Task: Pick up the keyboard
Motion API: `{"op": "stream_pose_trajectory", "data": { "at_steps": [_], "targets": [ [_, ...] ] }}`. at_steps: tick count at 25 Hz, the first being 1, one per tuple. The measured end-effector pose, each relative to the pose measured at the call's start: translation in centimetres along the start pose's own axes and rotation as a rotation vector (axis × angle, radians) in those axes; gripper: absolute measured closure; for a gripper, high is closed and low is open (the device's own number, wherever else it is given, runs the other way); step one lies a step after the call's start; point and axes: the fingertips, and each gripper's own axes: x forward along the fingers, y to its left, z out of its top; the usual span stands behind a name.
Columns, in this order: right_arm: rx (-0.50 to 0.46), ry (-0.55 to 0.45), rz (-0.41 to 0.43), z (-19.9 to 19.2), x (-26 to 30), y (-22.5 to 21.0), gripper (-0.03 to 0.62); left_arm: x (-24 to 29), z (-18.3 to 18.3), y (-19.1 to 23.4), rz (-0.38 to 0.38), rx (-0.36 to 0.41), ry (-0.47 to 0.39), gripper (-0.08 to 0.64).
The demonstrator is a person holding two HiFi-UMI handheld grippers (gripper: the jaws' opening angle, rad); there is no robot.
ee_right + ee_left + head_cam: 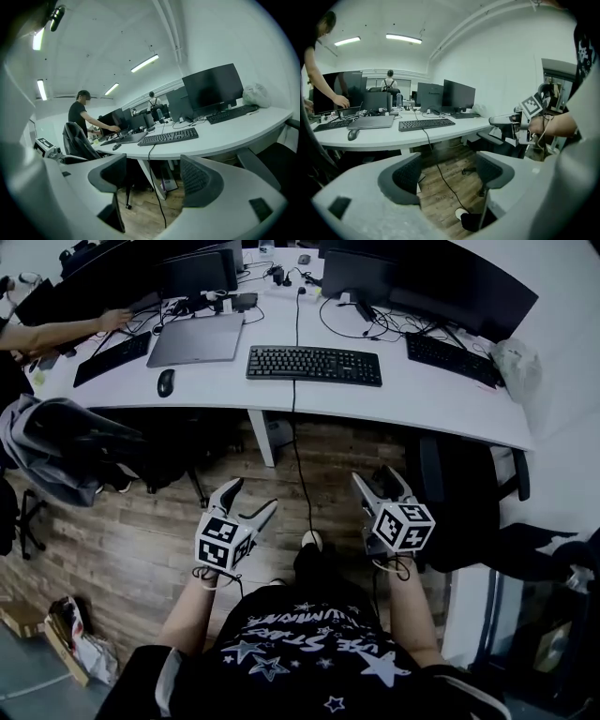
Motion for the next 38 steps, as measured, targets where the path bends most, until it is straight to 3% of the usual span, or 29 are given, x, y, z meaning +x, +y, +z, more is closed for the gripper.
{"op": "stream_pose_trajectory", "data": {
  "at_steps": [5,10,15,21,28,33,38],
  "targets": [
    [0.023,0.034,0.014,1.8,4.2,-4.3,0.198,5.4,2.6,1.0,0.008,-0.001,0.027,0.169],
    [0.041,0.041,0.035,3.8,7.5,-8.3,0.193,10.0,6.0,1.4,0.029,0.031,0.028,0.166],
    [0.000,0.060,0.060,5.2,9.6,-10.7,0.190,12.7,8.2,2.1,0.074,0.039,0.007,0.166],
    [0.013,0.095,0.030,4.6,10.6,-13.0,0.133,14.2,8.5,1.9,0.071,0.058,0.043,0.160],
    [0.027,0.137,0.011,3.8,12.7,-14.2,0.124,16.7,9.4,4.9,0.077,0.072,0.070,0.155],
    [-0.019,0.159,0.000,5.1,15.7,-14.6,0.124,19.7,11.1,7.9,0.062,0.082,0.060,0.155],
    [-0.127,0.202,-0.008,7.3,20.1,-15.0,0.123,22.6,13.2,12.2,0.061,0.089,0.046,0.155]
  ]
}}
